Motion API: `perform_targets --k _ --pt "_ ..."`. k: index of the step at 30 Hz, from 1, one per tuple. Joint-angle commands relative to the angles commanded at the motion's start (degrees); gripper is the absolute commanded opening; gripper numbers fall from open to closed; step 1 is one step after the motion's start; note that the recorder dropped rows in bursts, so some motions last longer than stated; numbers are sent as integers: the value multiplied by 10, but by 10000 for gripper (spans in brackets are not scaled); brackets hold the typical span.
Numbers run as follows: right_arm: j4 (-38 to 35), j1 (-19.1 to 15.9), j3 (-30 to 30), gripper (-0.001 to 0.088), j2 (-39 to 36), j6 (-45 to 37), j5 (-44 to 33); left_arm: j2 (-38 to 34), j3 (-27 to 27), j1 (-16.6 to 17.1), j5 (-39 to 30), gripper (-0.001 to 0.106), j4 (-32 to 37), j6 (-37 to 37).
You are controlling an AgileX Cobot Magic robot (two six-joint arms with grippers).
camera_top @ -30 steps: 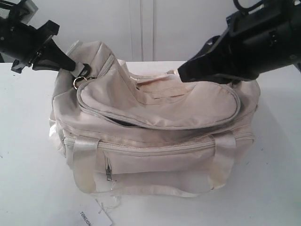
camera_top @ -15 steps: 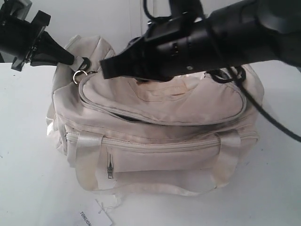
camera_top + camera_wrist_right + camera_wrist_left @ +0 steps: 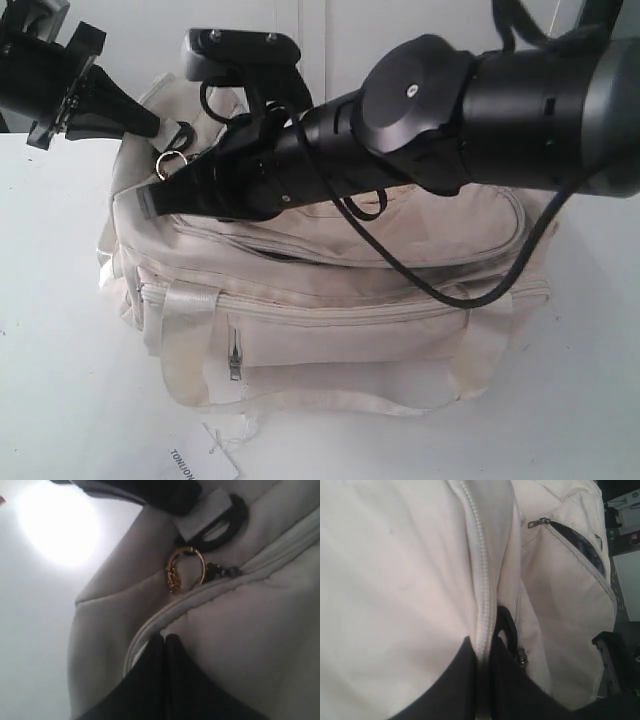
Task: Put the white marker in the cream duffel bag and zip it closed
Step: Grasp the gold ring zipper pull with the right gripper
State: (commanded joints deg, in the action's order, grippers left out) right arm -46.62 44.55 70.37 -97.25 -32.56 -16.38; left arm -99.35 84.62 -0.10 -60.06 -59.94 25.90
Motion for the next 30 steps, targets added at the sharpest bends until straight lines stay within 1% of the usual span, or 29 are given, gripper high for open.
perform_targets --k 4,8,12,13,14,15,16,17,18,19,20,22,23,26,28,30 --pt "1 0 2 0 1 0 -4 0 0 0 2 0 0 0" --pt "1 -1 14 0 19 0 -20 0 0 0 0 0 0 14" --pt "5 -1 46 0 39 25 -48 0 0 0 0 0 0 15" --pt "14 -1 71 0 39 48 -75 0 0 0 0 0 0 15" --pt "30 -1 86 0 37 67 -91 0 0 0 0 0 0 15" --pt "75 -1 115 0 29 119 -118 0 0 0 0 0 0 15" --pt "110 -1 131 0 24 152 -131 0 0 0 0 0 0 15" --pt "198 -1 161 0 11 220 -156 0 0 0 0 0 -1 15" --pt "242 -2 178 0 4 259 -173 0 0 0 -1 0 -4 15" --pt "293 -6 216 0 -14 318 -216 0 0 0 -1 0 -8 15" --pt "311 -13 246 0 -33 334 -267 0 0 0 -1 0 -14 15" --pt "316 -26 296 0 -64 334 -330 0 0 0 -1 0 -19 15" --pt "317 -30 311 0 -75 334 -338 0 0 0 -1 0 -19 15" --pt "317 -34 352 0 -101 326 -319 0 0 0 -10 0 -24 15" --pt "317 -34 366 8 -108 303 -310 0 0 0 -14 0 -26 15" --pt "317 -34 367 49 -114 289 -308 0 0 0 -15 0 -26 15"
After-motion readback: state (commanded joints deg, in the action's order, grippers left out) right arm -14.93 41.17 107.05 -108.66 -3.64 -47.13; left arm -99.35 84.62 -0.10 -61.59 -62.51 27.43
